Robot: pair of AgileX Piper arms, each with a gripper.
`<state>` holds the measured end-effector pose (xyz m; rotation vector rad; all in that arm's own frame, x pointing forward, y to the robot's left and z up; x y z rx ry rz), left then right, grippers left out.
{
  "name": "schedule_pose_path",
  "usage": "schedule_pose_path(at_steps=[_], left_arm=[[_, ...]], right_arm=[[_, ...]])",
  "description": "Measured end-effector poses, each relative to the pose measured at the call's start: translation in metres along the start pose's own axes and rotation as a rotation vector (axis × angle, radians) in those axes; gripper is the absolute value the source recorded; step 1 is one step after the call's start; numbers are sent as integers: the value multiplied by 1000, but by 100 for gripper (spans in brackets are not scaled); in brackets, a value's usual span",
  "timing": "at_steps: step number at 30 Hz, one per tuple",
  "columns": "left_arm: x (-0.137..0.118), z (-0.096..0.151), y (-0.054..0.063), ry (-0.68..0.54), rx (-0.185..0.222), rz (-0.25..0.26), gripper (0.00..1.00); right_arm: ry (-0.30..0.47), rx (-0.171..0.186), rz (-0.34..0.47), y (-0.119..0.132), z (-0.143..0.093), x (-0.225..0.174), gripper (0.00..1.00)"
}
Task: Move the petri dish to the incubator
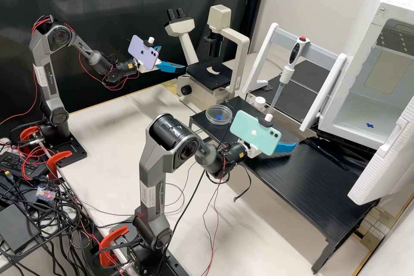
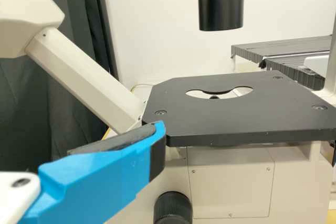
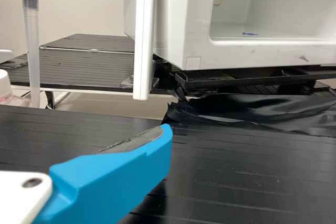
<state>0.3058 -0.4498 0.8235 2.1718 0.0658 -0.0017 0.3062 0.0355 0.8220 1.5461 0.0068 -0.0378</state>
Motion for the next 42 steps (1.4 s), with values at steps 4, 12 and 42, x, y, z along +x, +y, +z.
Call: schedule_pose_path(at_steps=[4,12,42], left_arm=[[0,0,0,0,0,0,100],[0,0,0,0,0,0,100],[0,0,0,0,0,0,100]], right_arm=[[0,0,0,0,0,0,100],[17,31,-2,2,-3,-14,100],[492,-8,-277,-62,-70,-104,100]])
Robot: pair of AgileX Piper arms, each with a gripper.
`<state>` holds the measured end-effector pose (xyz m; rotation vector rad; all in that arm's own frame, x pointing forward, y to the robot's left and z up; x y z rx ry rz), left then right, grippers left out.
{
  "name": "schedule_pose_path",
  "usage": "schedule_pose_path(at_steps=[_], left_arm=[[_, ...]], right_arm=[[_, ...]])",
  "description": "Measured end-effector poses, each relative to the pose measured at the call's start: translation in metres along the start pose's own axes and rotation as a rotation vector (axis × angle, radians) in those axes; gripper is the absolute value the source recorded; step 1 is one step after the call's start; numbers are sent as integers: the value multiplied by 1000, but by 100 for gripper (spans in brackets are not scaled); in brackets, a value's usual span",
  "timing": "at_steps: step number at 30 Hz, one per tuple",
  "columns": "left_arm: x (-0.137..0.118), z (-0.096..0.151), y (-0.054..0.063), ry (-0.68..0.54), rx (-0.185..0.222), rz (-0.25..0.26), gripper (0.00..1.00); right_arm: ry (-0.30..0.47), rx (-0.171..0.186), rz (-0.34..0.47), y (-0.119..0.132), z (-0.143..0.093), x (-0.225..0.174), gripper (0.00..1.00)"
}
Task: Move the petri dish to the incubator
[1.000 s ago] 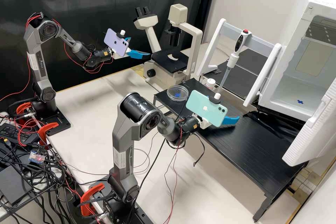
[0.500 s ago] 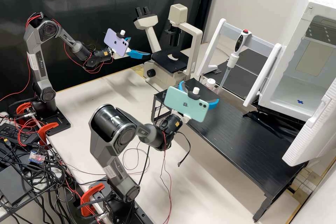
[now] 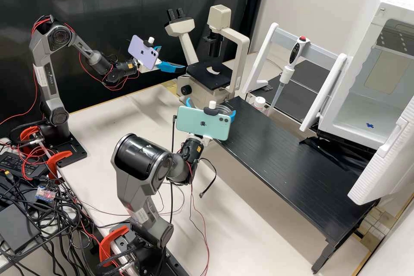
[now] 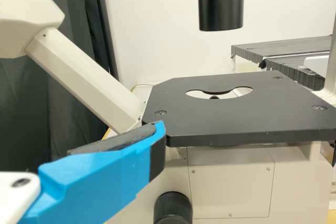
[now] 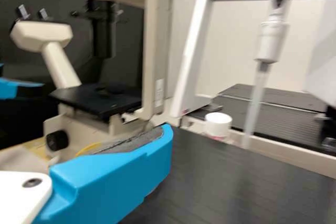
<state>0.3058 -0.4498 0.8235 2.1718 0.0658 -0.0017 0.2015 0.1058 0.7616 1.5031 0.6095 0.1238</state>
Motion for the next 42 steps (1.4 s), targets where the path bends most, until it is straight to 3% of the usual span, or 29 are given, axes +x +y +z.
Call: schedule_pose_path(at_steps=[12,28,42], left_arm=[[0,0,0,0,0,0,100],[0,0,0,0,0,0,100],[0,0,0,0,0,0,100]], right_arm=[[-68,-27,-51,-23,8,20,100],[-93,-11,29,-6,13,22,100],[-173,9,-10,-20,30,32,100]])
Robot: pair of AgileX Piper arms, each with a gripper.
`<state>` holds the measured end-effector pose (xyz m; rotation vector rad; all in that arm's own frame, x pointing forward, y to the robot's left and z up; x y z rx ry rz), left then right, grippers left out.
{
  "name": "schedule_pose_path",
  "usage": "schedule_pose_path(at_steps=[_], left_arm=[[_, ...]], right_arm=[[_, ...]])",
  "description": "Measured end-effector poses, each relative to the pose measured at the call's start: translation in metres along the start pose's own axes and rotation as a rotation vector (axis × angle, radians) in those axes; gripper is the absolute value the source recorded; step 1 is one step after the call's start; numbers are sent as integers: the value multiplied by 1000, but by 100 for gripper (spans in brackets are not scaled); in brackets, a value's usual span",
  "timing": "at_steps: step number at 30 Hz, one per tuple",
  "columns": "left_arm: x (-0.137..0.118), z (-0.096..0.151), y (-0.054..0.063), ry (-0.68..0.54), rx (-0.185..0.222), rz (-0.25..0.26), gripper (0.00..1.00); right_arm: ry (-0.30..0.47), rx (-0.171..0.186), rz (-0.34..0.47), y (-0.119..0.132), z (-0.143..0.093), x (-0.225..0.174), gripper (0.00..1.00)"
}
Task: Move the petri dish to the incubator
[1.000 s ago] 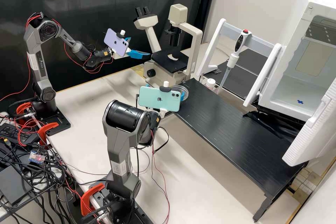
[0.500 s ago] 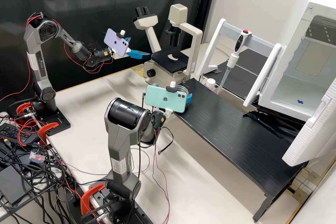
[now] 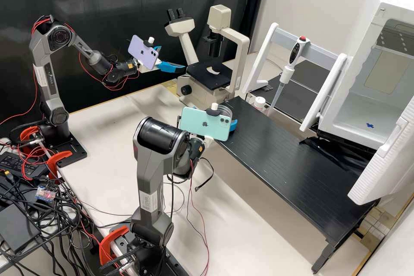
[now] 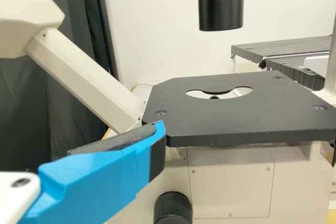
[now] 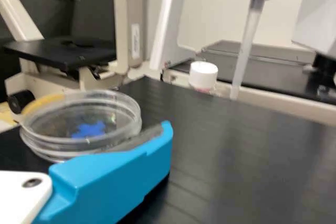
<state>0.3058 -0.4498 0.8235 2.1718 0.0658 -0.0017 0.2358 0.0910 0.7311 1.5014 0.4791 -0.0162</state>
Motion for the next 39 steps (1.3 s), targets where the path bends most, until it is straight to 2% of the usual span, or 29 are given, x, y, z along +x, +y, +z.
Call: schedule_pose_path(at_steps=[5,6,18,31,39], left_arm=[[0,0,0,0,0,0,100],[0,0,0,0,0,0,100],[0,0,0,0,0,0,100],[0,0,0,0,0,0,100],[0,0,0,0,0,0,100]], right_arm=[[7,0,10,-1,2,4,100],[7,0,10,-2,2,4,0],[-2,1,17,-1,6,8,0],[-12,31,29,2,9,8,0],[-17,31,36,4,10,8,0]])
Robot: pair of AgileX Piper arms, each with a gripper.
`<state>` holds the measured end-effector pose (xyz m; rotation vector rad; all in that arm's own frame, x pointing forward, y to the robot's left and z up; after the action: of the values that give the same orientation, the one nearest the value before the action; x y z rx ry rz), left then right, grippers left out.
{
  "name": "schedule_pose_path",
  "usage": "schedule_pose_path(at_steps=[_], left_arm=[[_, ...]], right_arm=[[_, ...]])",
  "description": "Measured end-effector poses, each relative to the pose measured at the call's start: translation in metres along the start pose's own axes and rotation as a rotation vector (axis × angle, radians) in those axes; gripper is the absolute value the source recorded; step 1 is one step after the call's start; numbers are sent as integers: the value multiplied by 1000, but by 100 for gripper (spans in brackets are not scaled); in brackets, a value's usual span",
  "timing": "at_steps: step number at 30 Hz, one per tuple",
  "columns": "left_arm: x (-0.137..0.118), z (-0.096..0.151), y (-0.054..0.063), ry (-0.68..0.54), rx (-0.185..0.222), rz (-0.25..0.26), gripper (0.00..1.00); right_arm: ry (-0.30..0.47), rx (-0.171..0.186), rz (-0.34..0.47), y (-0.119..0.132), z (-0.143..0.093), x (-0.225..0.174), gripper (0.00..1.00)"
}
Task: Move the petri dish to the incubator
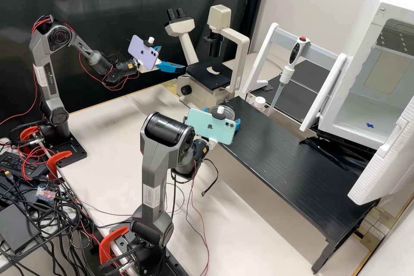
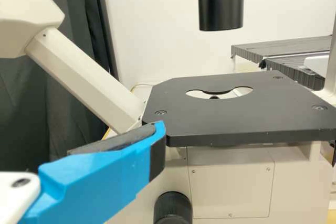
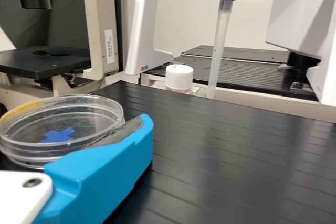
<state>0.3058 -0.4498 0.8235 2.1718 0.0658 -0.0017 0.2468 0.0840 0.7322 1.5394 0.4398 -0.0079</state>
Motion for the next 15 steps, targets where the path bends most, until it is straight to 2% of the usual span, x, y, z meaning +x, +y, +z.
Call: schedule_pose_path(at_steps=[15], left_arm=[[0,0,0,0,0,0,100]], right_arm=[[-6,0,15,6,0,-1,0]])
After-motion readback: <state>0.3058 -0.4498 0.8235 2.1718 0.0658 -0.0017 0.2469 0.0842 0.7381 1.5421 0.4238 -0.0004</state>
